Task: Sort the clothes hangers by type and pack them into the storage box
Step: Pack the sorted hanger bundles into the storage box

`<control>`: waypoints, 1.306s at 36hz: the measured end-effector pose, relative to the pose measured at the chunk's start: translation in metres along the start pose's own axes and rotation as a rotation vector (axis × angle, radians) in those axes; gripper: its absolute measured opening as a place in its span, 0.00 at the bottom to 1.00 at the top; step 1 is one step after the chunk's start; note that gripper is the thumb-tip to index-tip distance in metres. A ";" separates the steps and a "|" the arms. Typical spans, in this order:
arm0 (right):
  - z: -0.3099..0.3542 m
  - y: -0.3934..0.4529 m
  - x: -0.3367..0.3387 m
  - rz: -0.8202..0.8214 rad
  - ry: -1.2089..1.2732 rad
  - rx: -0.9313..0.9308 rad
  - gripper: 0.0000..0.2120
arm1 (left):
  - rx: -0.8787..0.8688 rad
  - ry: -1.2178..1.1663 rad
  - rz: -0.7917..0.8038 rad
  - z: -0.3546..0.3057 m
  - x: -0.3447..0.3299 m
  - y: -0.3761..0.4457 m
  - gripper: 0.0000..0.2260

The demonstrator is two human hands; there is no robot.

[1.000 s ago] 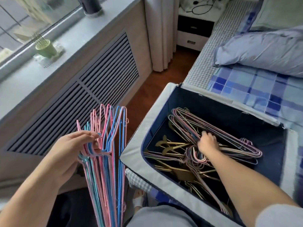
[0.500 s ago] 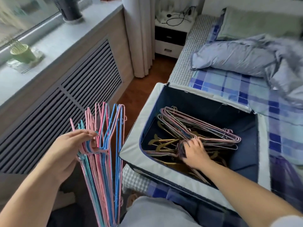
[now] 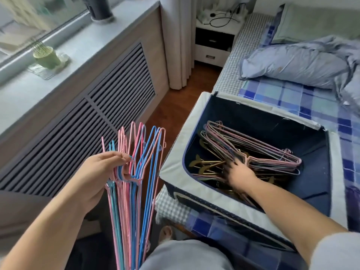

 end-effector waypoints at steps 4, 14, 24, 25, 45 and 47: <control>-0.008 -0.003 -0.012 -0.112 -0.046 0.073 0.16 | 0.004 -0.047 -0.019 0.004 0.006 -0.005 0.10; -0.019 -0.025 0.058 -0.034 0.552 -0.126 0.15 | -0.038 -0.063 -0.034 -0.011 0.029 -0.022 0.07; -0.046 -0.190 0.274 -0.975 1.350 -0.122 0.09 | -0.212 -0.223 0.094 -0.085 0.057 -0.024 0.10; -0.027 -0.200 0.301 -0.959 1.380 -0.007 0.08 | -0.226 -0.237 0.121 -0.094 0.057 -0.025 0.10; 0.053 -0.260 0.448 -0.935 1.711 0.512 0.07 | -0.465 -0.317 0.415 -0.199 0.043 -0.062 0.14; 0.052 -0.261 0.445 -0.929 1.693 0.519 0.07 | -0.464 -0.274 0.434 -0.198 0.035 -0.061 0.14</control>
Point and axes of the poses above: each hand's wrist, its own y-axis towards the middle knuckle, its own x-axis out of the back of the hand, z = x × y, the point moved 10 cm from there along y, towards the middle knuckle, and after that the axes turned 8 degrees about z, right-handed, at the moved point
